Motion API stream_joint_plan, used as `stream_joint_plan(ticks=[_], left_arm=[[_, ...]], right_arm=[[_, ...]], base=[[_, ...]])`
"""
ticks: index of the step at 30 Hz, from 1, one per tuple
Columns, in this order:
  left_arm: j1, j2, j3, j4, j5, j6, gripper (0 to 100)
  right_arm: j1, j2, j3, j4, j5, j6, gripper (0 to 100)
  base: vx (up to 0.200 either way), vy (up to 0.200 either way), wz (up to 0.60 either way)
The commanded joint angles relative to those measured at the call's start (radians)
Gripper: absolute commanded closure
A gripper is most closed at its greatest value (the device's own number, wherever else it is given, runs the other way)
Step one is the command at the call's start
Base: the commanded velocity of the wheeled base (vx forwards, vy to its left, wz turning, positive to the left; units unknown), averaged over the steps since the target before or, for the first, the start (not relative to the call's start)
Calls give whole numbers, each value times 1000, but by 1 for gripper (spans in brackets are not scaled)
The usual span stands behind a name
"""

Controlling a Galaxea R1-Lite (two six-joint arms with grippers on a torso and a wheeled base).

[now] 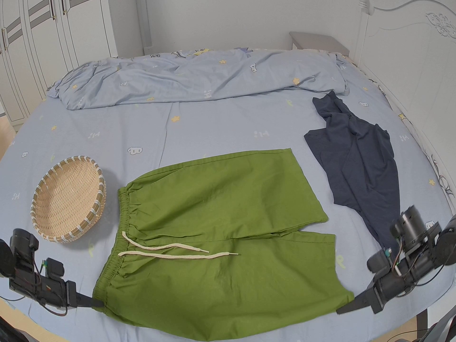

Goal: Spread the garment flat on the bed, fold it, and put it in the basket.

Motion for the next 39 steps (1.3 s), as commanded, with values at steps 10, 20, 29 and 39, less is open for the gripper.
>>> stream_joint_plan(ticks=[10,20,29,39], left_arm=[[-56,-80,-664,406,-126,-321,100],[-72,114,-911,409,-112,-458,100],[-159,177,-990,408,70,-450,100],[-167,246,-1102,408,74,-447,100]], right_arm=[[-109,-112,-645,341,-10,96,100],[-32,112,-993,302,-342,218,100],[-24,256,-1215,290,-355,249,100],[-69,316,-1223,250,-406,251,100]], base=[[0,0,0],[0,0,0],[0,0,0],[0,0,0]])
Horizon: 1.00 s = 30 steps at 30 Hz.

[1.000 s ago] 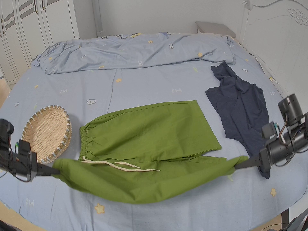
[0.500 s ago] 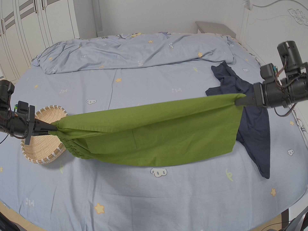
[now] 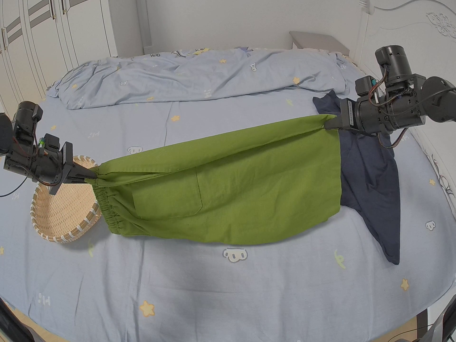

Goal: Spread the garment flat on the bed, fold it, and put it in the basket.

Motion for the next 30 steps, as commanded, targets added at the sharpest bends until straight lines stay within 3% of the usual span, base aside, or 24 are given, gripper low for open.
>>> stream_joint_plan(ticks=[1,12,30], left_arm=[[-15,61,-49,0,2,-1,100],[-26,153,-109,-6,45,-1,100],[-72,247,-174,-26,76,-5,100]], right_arm=[[-15,54,-8,-17,-11,0,100],[-12,173,-9,-128,-106,-4,100],[-13,285,-9,-226,-124,0,100]], base=[[0,0,0],[0,0,0],[0,0,0]])
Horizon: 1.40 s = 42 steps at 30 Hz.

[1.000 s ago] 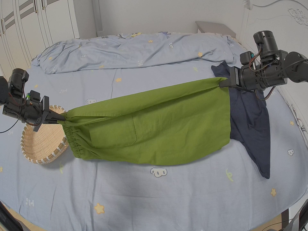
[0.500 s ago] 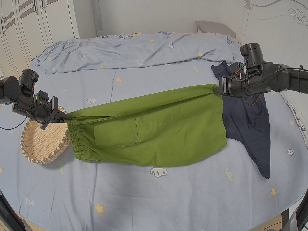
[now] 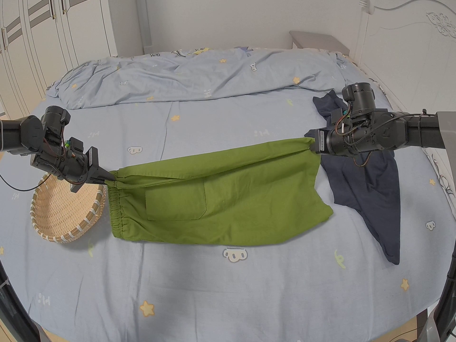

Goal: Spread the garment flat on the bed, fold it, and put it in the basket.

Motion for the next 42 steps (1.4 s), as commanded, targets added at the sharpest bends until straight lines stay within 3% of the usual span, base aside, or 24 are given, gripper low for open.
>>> stream_joint_plan(ticks=[1,42], left_arm=[[-2,22,-10,-2,2,0,100],[0,139,-76,-8,25,0,100]], right_arm=[[-1,20,2,-1,3,1,100],[10,123,-69,-46,-17,-2,100]], base=[[0,0,0],[0,0,0]])
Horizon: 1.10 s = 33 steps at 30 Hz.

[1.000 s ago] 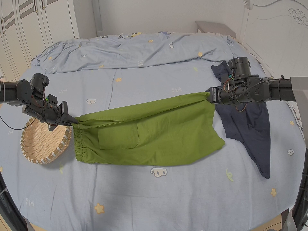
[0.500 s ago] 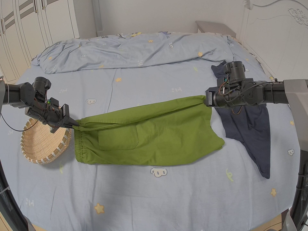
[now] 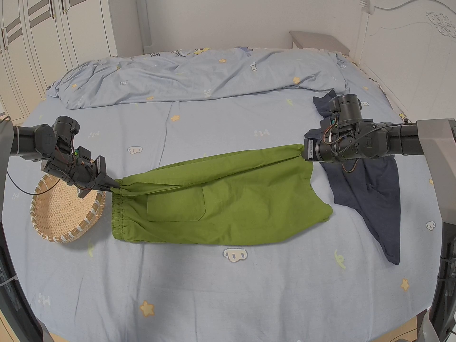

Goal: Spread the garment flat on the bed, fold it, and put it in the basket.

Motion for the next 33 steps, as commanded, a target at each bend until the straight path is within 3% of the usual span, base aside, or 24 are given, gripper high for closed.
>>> stream_joint_plan(ticks=[1,23,24,25,33], left_arm=[[0,16,-14,0,0,-1,100],[-6,92,-101,0,0,-11,100],[-6,92,-101,0,0,-11,100],[-6,92,-101,0,0,-11,0],[-46,36,-78,0,-8,-37,0]], right_arm=[[-5,3,-1,0,0,1,100],[-8,31,-10,-1,-11,1,100],[-8,36,-19,-1,-11,3,0],[-6,40,-26,-1,-9,4,0],[-3,40,-19,-1,-9,6,0]], base=[[0,0,0],[0,0,0],[0,0,0],[0,0,0],[0,0,0]])
